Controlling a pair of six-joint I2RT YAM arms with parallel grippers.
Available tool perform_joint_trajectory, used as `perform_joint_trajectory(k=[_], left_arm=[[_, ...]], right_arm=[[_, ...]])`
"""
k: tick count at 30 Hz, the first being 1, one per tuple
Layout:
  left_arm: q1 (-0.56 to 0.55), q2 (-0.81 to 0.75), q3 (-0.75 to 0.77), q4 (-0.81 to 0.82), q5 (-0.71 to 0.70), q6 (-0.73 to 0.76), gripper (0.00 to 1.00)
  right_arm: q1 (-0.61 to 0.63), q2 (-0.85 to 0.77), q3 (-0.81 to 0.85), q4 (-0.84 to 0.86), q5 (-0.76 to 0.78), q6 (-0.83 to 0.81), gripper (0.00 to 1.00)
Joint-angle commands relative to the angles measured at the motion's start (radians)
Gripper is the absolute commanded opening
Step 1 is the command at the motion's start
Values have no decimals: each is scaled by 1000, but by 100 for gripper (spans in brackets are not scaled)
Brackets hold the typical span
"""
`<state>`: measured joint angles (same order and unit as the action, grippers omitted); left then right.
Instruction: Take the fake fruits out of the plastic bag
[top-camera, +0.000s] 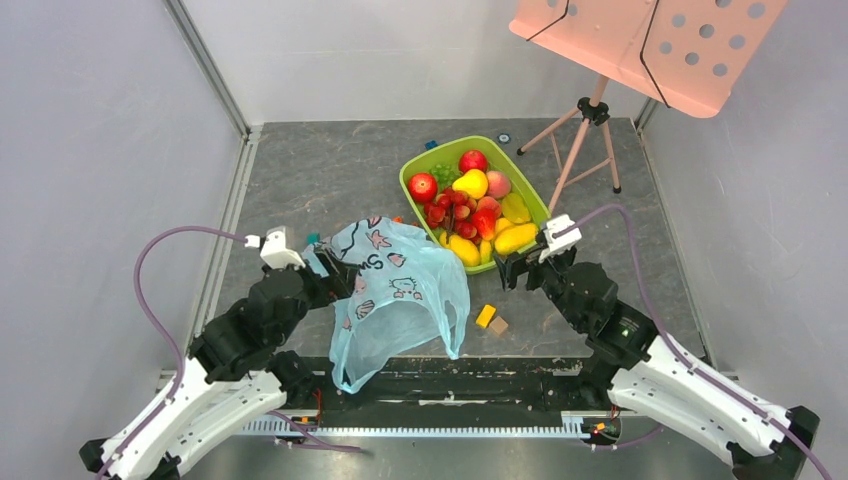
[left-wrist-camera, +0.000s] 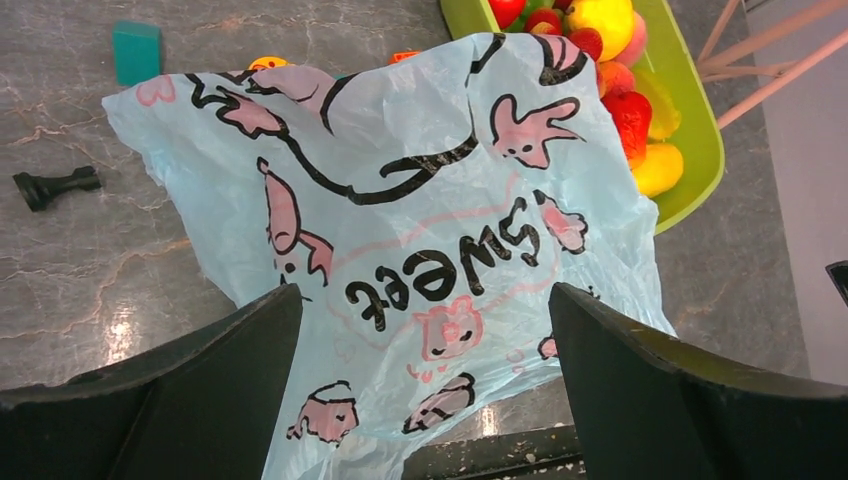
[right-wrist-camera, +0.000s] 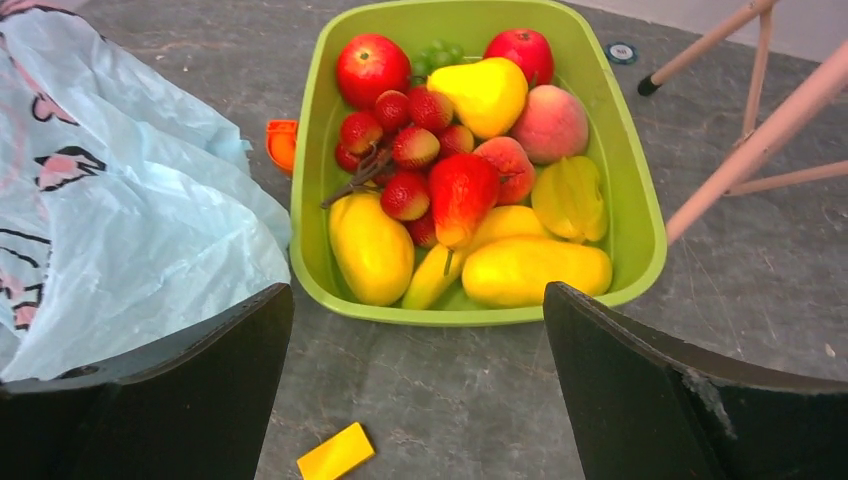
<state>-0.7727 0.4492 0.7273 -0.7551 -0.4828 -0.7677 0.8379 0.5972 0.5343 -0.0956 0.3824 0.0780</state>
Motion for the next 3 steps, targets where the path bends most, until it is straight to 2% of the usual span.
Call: perform_joint_trajectory(k=[1,3], left_arm=[[-4,13,-3,13,-38,8,100],[-3,10,-4,8,-48,0,100]], right_arm=[[1,-10,-10,-13,56,-5,98],[2,-10,-8,-22,67,-6,98]])
